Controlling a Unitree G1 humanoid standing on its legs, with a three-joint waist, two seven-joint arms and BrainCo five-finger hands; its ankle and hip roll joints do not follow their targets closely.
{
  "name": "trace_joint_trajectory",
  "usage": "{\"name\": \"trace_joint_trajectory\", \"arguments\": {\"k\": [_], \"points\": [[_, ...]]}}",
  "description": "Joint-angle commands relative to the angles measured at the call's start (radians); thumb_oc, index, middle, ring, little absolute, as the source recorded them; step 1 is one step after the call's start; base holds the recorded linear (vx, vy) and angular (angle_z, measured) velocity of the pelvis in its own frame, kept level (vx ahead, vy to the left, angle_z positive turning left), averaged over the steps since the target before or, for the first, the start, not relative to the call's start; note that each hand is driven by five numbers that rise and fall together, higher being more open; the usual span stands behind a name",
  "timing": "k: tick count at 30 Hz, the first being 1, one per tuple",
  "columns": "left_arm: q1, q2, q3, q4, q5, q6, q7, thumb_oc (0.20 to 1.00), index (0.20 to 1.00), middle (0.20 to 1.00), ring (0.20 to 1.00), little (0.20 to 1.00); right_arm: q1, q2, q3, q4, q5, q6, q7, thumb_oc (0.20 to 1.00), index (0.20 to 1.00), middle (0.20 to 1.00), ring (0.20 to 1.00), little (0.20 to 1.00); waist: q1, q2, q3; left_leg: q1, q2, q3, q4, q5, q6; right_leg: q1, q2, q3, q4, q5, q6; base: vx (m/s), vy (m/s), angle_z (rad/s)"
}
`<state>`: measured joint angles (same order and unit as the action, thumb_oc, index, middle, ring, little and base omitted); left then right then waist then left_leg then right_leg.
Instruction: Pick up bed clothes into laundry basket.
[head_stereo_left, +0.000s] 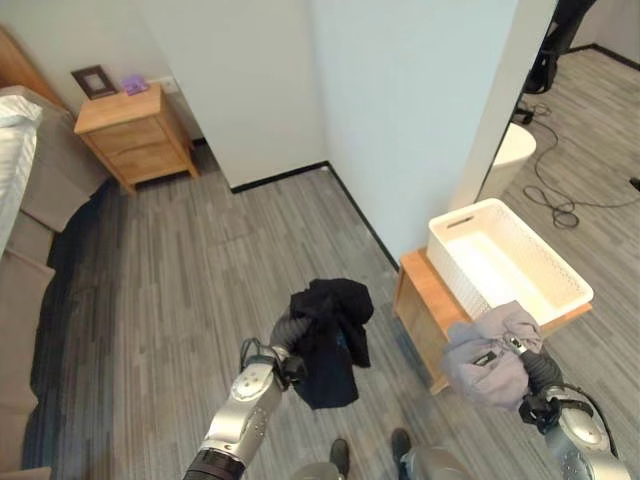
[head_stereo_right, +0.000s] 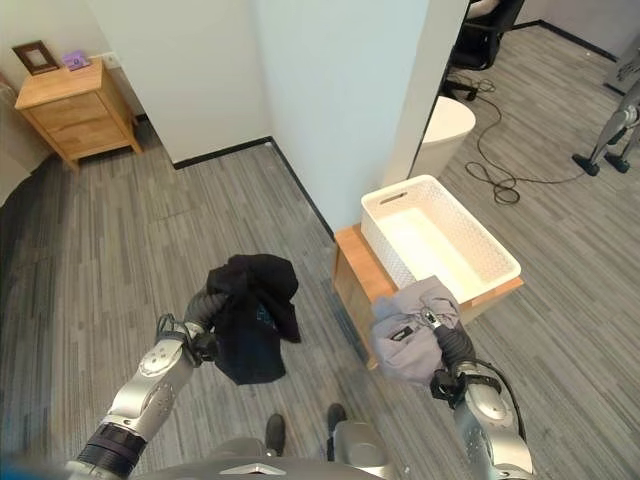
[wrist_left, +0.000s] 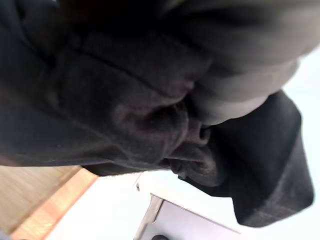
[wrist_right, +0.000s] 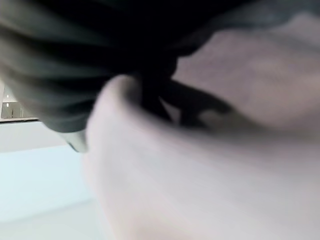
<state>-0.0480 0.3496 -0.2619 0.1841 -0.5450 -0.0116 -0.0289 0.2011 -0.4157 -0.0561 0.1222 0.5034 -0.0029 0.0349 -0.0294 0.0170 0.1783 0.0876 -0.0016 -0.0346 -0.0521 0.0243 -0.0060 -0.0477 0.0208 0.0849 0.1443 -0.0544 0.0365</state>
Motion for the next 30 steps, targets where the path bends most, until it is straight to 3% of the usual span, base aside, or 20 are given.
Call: {"name": "trace_joint_trajectory", "arguments": {"k": [1,4,5,6,7,9,10,11,12,14,15,17,18,19,21,22,24,27,30], "points": [[-0.1,0.023,0.026,-0.066,-0.008,-0.081,-0.004,0.2,0.2,0.2,0.2,0.2,-0.085,-0.017,-0.053,-0.135,-0.013,-0.099,-0.01,0.2,0.2,0.2,0.2,0.2,-0.025,-0.044,-0.063,-0.048,-0.036,0.046,-0.026,0.03,0.004,0.136,-0.029,0.03,-0.177,0.028,0.078,0.08,0.094,-0.28],[-0.204,0.034,-0.006,-0.078,-0.006,-0.097,0.002,0.2,0.2,0.2,0.2,0.2,-0.09,-0.012,-0.078,-0.171,-0.006,-0.116,-0.013,0.2,0.2,0.2,0.2,0.2,-0.061,-0.036,-0.033,-0.02,-0.023,0.141,-0.03,0.005,0.015,0.066,-0.031,0.066,-0.101,0.056,0.129,0.01,0.115,-0.51],[-0.205,0.034,-0.007,-0.077,-0.006,-0.098,0.002,0.2,0.2,0.2,0.2,0.2,-0.09,-0.011,-0.079,-0.171,-0.006,-0.116,-0.013,0.2,0.2,0.2,0.2,0.2,-0.058,-0.035,-0.036,-0.017,-0.023,0.143,-0.032,-0.002,0.015,0.067,-0.031,0.068,-0.101,0.049,0.13,-0.1,0.049,-0.58],[-0.224,0.037,-0.008,-0.077,-0.002,-0.105,0.011,0.2,0.2,0.2,0.2,0.2,-0.1,-0.013,-0.066,-0.167,-0.01,-0.123,-0.014,0.2,0.2,0.2,0.2,0.2,-0.058,-0.036,-0.02,-0.019,-0.012,0.172,-0.027,0.002,0.011,0.032,-0.039,0.027,-0.074,0.068,0.142,-0.04,0.019,-0.83],[-0.241,0.042,-0.016,-0.076,-0.006,-0.104,0.014,0.2,0.2,0.2,0.2,0.2,-0.108,-0.014,-0.052,-0.169,-0.013,-0.119,-0.019,0.2,0.2,0.2,0.2,0.2,-0.053,-0.034,-0.011,-0.005,0.001,0.208,-0.028,-0.011,0.005,0.014,-0.056,-0.059,-0.047,0.061,0.15,-0.11,0.023,-1.2],[-0.263,0.043,-0.019,-0.07,-0.006,-0.11,0.014,0.2,0.2,0.2,0.2,0.2,-0.114,-0.007,-0.032,-0.162,-0.014,-0.115,-0.015,0.2,0.2,0.2,0.2,0.2,-0.033,-0.021,-0.001,0.002,0.028,0.255,-0.03,-0.004,0.0,-0.002,-0.085,-0.239,0.031,0.023,0.138,-0.14,0.029,-1.55],[-0.27,0.037,-0.023,-0.071,-0.013,-0.111,0.01,0.2,0.2,0.2,0.2,0.2,-0.11,-0.006,-0.025,-0.155,-0.015,-0.112,-0.008,0.2,0.2,0.2,0.2,0.2,-0.031,-0.017,-0.001,0.0,0.037,0.27,-0.028,-0.003,0.003,0.0,-0.089,-0.288,0.071,0.002,0.13,-0.19,0.014,-1.19],[-0.272,0.029,-0.031,-0.082,-0.016,-0.107,0.002,0.2,0.2,0.2,0.2,0.2,-0.111,-0.011,-0.013,-0.141,-0.024,-0.111,-0.004,0.2,0.2,0.2,0.2,0.2,-0.028,-0.021,-0.001,-0.003,0.041,0.284,-0.02,-0.003,0.004,-0.002,-0.087,-0.317,0.099,0.003,0.129,-0.15,-0.022,-0.88],[-0.27,0.028,-0.028,-0.081,-0.021,-0.104,-0.005,0.2,0.2,0.2,0.2,0.2,-0.114,-0.015,-0.009,-0.135,-0.031,-0.105,-0.001,0.2,0.2,0.2,0.2,0.2,-0.028,-0.032,-0.009,-0.01,0.038,0.299,-0.006,-0.004,-0.002,0.02,-0.086,-0.315,0.035,-0.017,0.124,-0.12,-0.071,-0.68],[-0.261,0.025,-0.022,-0.076,-0.026,-0.1,-0.009,0.2,0.2,0.2,0.2,0.2,-0.108,-0.014,-0.003,-0.145,-0.038,-0.088,0.012,0.2,0.2,0.2,0.2,0.2,-0.019,-0.049,-0.019,-0.014,0.034,0.316,0.01,-0.001,-0.009,0.062,-0.078,-0.306,-0.064,0.002,0.11,-0.04,-0.116,-0.59],[-0.252,0.015,-0.023,-0.07,-0.033,-0.095,-0.022,0.2,0.2,0.2,0.2,0.2,-0.107,-0.019,-0.005,-0.139,-0.017,-0.096,0.015,0.2,0.2,0.2,0.2,0.2,0.0,-0.069,-0.028,-0.038,0.028,0.308,0.056,0.0,-0.014,0.104,-0.052,-0.252,-0.143,0.017,0.085,0.01,-0.172,-0.46],[-0.237,0.001,-0.025,-0.062,-0.046,-0.09,-0.018,0.2,0.2,0.2,0.2,0.2,-0.13,-0.039,-0.006,-0.158,-0.001,-0.105,0.014,0.2,0.2,0.2,0.2,0.2,0.024,-0.087,-0.014,-0.107,0.046,0.275,0.203,0.02,-0.043,0.142,-0.039,-0.232,-0.181,0.024,0.059,-0.04,-0.183,-0.48],[-0.239,-0.003,-0.028,-0.063,-0.055,-0.088,-0.018,0.2,0.2,0.2,0.2,0.2,-0.146,-0.053,-0.004,-0.159,0.002,-0.112,0.011,0.2,0.2,0.2,0.2,0.2,0.035,-0.087,-0.002,-0.137,0.047,0.208,0.261,0.036,-0.052,0.146,-0.036,-0.222,-0.182,0.027,0.05,-0.09,-0.073,-0.26],[-0.235,-0.004,-0.031,-0.072,-0.059,-0.09,-0.006,0.2,0.2,0.2,0.2,0.2,-0.186,-0.075,0.019,-0.157,-0.002,-0.123,0.004,0.2,0.2,0.2,0.2,0.2,0.067,-0.086,0.011,-0.15,0.013,0.072,0.292,0.053,-0.066,0.145,-0.029,-0.187,-0.177,0.028,0.041,-0.1,-0.028,-0.12],[-0.218,-0.009,-0.034,-0.083,-0.062,-0.082,-0.015,0.2,0.2,0.2,0.2,0.2,-0.217,-0.09,0.022,-0.16,0.005,-0.121,0.001,0.2,0.2,0.2,0.2,0.2,0.079,-0.091,0.014,-0.148,-0.007,-0.036,0.255,0.03,-0.074,0.138,-0.036,-0.169,-0.185,0.041,0.049,-0.07,-0.028,-0.59],[-0.217,-0.009,-0.033,-0.084,-0.061,-0.082,-0.014,0.2,0.2,0.2,0.2,0.2,-0.218,-0.09,0.022,-0.159,0.005,-0.121,0.001,0.2,0.2,0.2,0.2,0.2,0.077,-0.091,0.015,-0.146,-0.007,-0.039,0.253,0.031,-0.074,0.141,-0.037,-0.171,-0.187,0.041,0.049,-0.02,0.001,-0.66],[-0.201,-0.01,-0.04,-0.098,-0.069,-0.079,-0.022,0.2,0.2,0.2,0.2,0.2,-0.203,-0.106,-0.009,-0.167,0.007,-0.117,0.004,0.2,0.2,0.2,0.2,0.2,0.051,-0.089,-0.009,-0.103,0.039,0.011,0.147,0.002,-0.064,0.151,-0.051,-0.196,-0.208,0.043,0.064,0.01,0.053,0.12],[-0.217,-0.001,-0.061,-0.094,-0.051,-0.076,-0.024,0.2,0.2,0.2,0.2,0.2,-0.212,-0.14,-0.021,-0.174,-0.016,-0.115,-0.008,0.2,0.2,0.2,0.2,0.2,0.039,-0.071,-0.036,-0.055,0.033,0.026,0.031,0.015,-0.047,0.136,-0.046,-0.211,-0.203,0.042,0.066,0.0,0.073,0.48],[-0.211,0.025,-0.07,-0.112,-0.051,-0.071,-0.032,0.2,0.2,0.2,0.2,0.2,-0.287,-0.186,-0.012,-0.119,0.009,-0.116,-0.017,0.2,0.2,0.2,0.2,0.2,0.049,-0.07,-0.045,-0.032,0.018,0.022,0.003,0.015,-0.039,0.139,-0.047,-0.207,-0.205,0.042,0.065,0.03,0.092,0.06]]}}
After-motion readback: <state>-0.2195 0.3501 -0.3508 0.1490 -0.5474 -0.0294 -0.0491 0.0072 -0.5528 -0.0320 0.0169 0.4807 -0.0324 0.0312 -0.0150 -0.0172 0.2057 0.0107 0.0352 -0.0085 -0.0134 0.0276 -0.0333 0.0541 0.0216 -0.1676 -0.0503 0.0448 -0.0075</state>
